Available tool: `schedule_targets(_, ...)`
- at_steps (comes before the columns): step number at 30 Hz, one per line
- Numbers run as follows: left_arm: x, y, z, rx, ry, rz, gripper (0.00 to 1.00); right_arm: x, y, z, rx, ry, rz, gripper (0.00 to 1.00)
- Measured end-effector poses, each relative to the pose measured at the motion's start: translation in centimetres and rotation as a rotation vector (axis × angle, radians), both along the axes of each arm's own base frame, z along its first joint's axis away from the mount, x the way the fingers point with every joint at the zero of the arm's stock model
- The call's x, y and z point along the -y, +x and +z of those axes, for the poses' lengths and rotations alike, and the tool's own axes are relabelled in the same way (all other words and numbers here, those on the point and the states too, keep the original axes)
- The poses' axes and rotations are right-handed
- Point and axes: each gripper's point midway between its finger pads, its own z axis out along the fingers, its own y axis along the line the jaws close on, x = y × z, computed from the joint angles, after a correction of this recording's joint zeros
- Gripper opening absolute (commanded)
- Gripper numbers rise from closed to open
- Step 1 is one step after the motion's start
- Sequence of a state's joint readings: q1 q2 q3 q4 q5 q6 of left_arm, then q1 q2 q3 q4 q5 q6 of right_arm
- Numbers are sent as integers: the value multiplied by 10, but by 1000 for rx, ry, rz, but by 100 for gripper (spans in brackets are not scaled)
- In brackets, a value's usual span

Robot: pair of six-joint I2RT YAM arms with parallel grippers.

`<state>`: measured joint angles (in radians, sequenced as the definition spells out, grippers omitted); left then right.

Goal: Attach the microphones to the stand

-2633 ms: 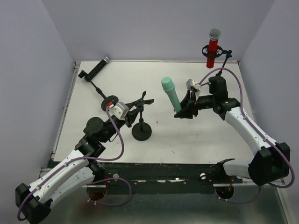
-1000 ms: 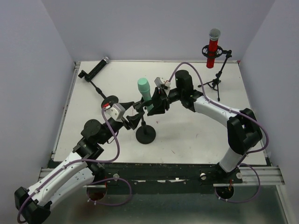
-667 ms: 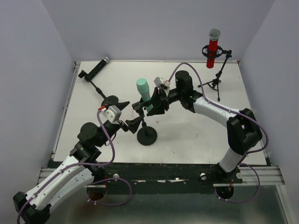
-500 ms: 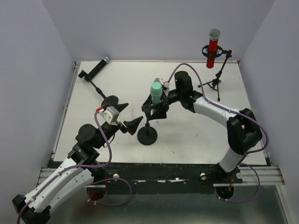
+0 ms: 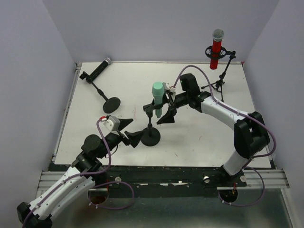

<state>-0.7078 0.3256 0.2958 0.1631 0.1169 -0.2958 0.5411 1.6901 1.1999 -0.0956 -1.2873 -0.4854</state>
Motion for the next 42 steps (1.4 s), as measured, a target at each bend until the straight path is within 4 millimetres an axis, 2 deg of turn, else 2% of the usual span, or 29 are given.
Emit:
schedule_targets(3,7,2,-18,-56,18,-19,98,8,0,3,28,-12,-16,100)
schedule_targets(7,13,5,-26,-83,34,-32,98,12,-6,16,48,-9,-13,100)
schedule_targets(12,13,4,-22,-70,27,-37,98,8,0,51,81,14,-5,100)
schedule_targets(16,11,0,-7,-34,1,-42,98,1,10,86,154,50,17,100)
schedule_targets(18,9,-2,-3,-21,-10,-44,98,1,10,93,167,57,29,99)
schedule_targets(22,5,-7,5,2,-32,-45,98,3,2,90,130,52,58,96)
schedule_targets(29,0,-13,13,23,-59,-47,98,5,-5,88,79,55,82,76)
schedule_targets(35,-1,-15,12,10,-62,-48,99,5,-8,92,40,59,87,46)
schedule_targets(39,-3,-17,11,0,-44,-47,98,4,-6,92,20,52,73,40)
schedule_targets(42,-7,-19,26,26,-22,-38,99,4,-3,94,22,32,35,40)
